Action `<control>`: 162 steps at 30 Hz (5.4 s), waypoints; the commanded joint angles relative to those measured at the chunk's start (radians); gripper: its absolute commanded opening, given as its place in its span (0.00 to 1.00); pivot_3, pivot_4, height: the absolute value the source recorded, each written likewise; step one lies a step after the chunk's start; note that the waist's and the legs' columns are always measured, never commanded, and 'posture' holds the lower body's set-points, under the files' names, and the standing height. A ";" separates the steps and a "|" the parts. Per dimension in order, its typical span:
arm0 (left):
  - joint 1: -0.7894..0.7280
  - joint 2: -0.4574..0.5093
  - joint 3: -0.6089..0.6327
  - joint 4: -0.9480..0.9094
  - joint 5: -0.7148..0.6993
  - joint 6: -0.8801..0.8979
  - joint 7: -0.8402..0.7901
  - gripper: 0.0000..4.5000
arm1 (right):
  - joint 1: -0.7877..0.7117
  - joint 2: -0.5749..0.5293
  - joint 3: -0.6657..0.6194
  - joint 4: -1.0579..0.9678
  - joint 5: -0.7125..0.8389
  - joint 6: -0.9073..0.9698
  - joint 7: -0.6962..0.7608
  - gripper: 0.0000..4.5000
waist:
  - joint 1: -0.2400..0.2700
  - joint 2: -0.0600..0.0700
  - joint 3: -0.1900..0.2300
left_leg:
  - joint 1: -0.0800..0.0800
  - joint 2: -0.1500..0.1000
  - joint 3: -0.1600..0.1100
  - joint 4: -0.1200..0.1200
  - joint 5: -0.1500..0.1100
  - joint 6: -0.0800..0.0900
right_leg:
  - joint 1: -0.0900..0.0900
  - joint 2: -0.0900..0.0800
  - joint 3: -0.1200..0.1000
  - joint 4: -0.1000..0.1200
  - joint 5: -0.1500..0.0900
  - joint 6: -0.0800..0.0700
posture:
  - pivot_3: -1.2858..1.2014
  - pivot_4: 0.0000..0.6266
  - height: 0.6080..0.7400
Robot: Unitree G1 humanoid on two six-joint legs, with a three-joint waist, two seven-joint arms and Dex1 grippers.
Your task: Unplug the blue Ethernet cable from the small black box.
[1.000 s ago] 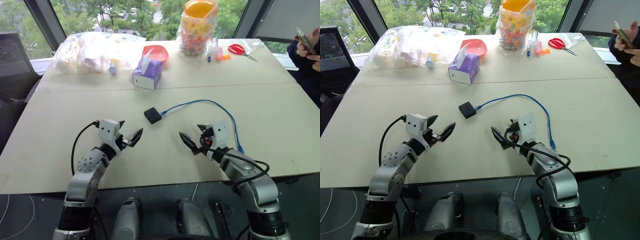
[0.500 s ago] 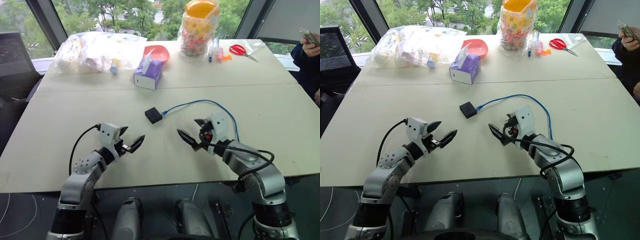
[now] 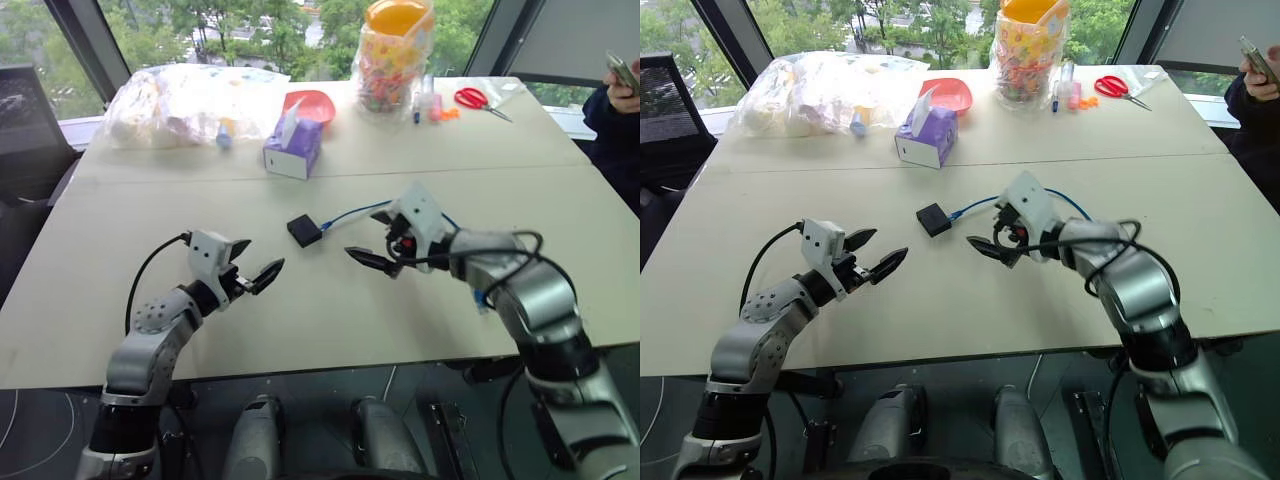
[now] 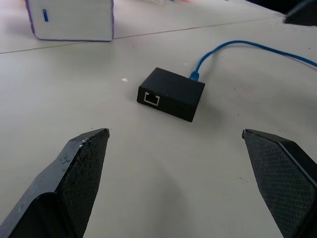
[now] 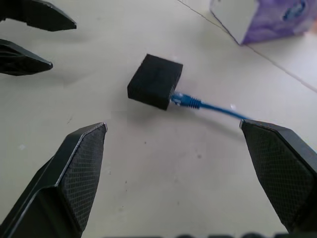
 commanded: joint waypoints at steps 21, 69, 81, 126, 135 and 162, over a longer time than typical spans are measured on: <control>0.104 0.006 0.084 -0.152 0.024 -0.037 0.122 1.00 | -0.742 0.427 0.308 1.446 -0.591 -0.695 0.381 1.00 | -0.002 0.002 0.003 | 0.001 0.000 0.001 -0.001 0.001 -0.003 | -0.005 0.000 0.000 0.014 -0.002 0.004 | 0.52 0.24 0.96; 0.081 0.068 0.236 -0.246 -0.166 0.171 0.172 1.00 | -0.634 0.525 -0.118 1.257 -0.468 -0.577 0.460 0.02 | -0.024 0.002 0.003 | 0.001 0.000 0.000 -0.002 0.003 -0.005 | -0.005 0.000 0.000 0.015 0.000 0.007 | 0.52 0.24 0.96; -0.216 0.218 0.173 -0.035 -0.408 0.396 -0.119 1.00 | -0.070 0.307 0.094 0.305 -0.787 -0.998 -0.005 0.02 | -0.025 0.001 0.003 | 0.002 -0.001 -0.002 -0.003 0.006 -0.010 | -0.004 0.001 -0.001 0.015 -0.001 0.010 | 0.52 0.24 0.96; -0.373 0.378 0.166 0.036 -0.512 0.431 -0.495 0.11 | -0.285 0.304 -0.262 0.096 0.232 0.563 0.309 1.00 | 0.006 -0.001 0.005 | 0.002 0.000 -0.005 -0.001 0.006 -0.010 | -0.003 0.002 -0.001 0.017 -0.003 0.005 | 0.52 0.24 0.96; -0.381 0.381 0.165 0.035 -0.518 0.438 -0.489 0.11 | -0.254 0.308 -0.247 0.043 0.318 0.594 0.199 0.71 | 0.005 -0.001 0.005 | 0.001 0.000 -0.005 -0.001 0.006 -0.010 | -0.004 0.002 -0.001 0.017 -0.002 0.006 | 0.52 0.24 0.96; -0.384 0.378 0.168 0.033 -0.529 0.449 -0.493 0.11 | -0.239 0.177 -0.046 0.083 0.266 0.367 0.197 0.48 | 0.006 -0.001 0.005 | 0.000 0.000 -0.005 -0.001 0.006 -0.010 | -0.004 0.002 -0.001 0.016 -0.003 0.005 | 0.52 0.24 0.96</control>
